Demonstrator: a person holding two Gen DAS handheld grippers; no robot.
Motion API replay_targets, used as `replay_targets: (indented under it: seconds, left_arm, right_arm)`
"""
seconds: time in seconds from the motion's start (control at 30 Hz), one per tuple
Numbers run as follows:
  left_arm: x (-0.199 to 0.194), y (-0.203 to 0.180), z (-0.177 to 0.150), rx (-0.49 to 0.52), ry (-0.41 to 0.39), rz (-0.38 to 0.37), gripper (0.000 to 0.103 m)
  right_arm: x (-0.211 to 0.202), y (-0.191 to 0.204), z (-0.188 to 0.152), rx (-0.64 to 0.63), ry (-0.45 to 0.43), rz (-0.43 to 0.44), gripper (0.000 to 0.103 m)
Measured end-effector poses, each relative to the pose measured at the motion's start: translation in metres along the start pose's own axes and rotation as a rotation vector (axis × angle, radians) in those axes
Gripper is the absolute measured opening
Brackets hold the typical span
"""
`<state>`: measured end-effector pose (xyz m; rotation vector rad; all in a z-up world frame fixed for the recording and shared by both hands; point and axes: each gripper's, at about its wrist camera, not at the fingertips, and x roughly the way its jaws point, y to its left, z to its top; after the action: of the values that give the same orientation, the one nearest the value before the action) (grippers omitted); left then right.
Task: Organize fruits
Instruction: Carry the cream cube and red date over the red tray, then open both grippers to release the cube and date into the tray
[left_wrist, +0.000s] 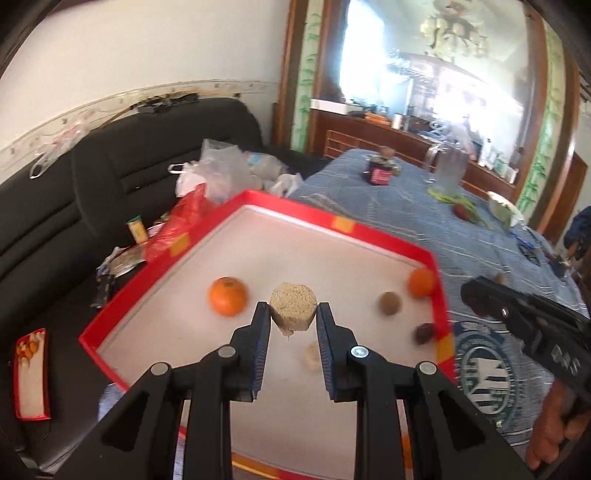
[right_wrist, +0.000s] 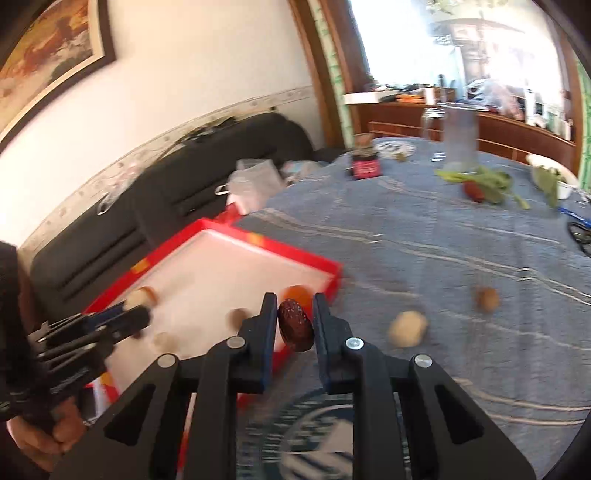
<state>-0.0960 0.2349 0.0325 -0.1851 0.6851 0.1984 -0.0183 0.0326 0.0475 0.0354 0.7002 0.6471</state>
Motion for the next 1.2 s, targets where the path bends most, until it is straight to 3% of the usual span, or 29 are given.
replay_targets:
  seconds: [0.17, 0.37, 0.67, 0.97, 1.2]
  left_arm:
    - [0.004, 0.005, -0.005, 0.01, 0.016, 0.004, 0.024]
    - [0.007, 0.008, -0.006, 0.024, 0.018, 0.047, 0.025]
    - [0.013, 0.006, -0.009, 0.05, 0.035, 0.099, 0.025]
    - [0.019, -0.002, -0.009, 0.105, 0.036, 0.164, 0.025]
    - [0.021, -0.006, -0.009, 0.116, 0.042, 0.194, 0.027]
  right_arm:
    - [0.011, 0.037, -0.011, -0.066, 0.041, 0.073, 0.022]
    - [0.035, 0.059, -0.025, -0.103, 0.103, 0.074, 0.022]
    - [0.04, 0.049, -0.032, -0.072, 0.125, 0.102, 0.022]
    - [0.054, 0.038, -0.034, -0.016, 0.211, 0.128, 0.022]
    - [0.053, 0.038, -0.035, -0.023, 0.213, 0.123, 0.022]
